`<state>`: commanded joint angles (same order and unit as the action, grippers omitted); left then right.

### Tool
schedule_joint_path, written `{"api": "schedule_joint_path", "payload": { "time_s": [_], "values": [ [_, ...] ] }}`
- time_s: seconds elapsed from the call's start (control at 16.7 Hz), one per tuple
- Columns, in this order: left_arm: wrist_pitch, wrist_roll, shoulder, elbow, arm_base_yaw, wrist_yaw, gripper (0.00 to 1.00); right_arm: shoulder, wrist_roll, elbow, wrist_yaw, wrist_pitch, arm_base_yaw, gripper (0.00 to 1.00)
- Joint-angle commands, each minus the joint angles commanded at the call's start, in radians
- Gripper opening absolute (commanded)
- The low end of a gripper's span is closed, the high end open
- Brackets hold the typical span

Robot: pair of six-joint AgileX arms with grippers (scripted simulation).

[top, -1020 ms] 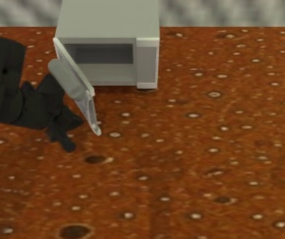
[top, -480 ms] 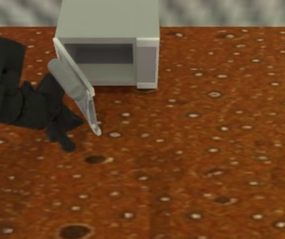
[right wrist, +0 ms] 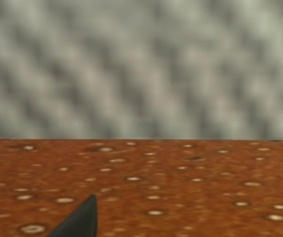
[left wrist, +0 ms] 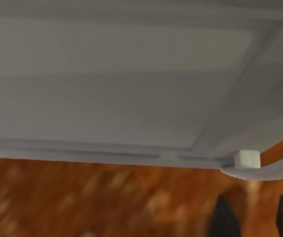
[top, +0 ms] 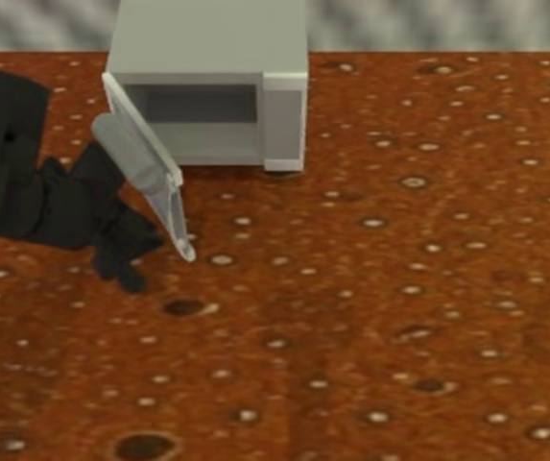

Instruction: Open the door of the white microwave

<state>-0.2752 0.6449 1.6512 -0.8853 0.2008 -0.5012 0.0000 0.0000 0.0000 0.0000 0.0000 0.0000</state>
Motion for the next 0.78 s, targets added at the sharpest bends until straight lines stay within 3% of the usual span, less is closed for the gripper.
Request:
{"api": "schedule_joint_path", "payload": {
  "time_s": [0.36,0.78],
  "values": [
    [0.000,0.000,0.000,0.000,0.000,0.000,0.98,0.000,0.000,0.000,0.000,0.000,0.000,1.00],
    [0.000,0.000,0.000,0.000,0.000,0.000,1.00,0.000,0.000,0.000,0.000,0.000,0.000,1.00]
  ]
}}
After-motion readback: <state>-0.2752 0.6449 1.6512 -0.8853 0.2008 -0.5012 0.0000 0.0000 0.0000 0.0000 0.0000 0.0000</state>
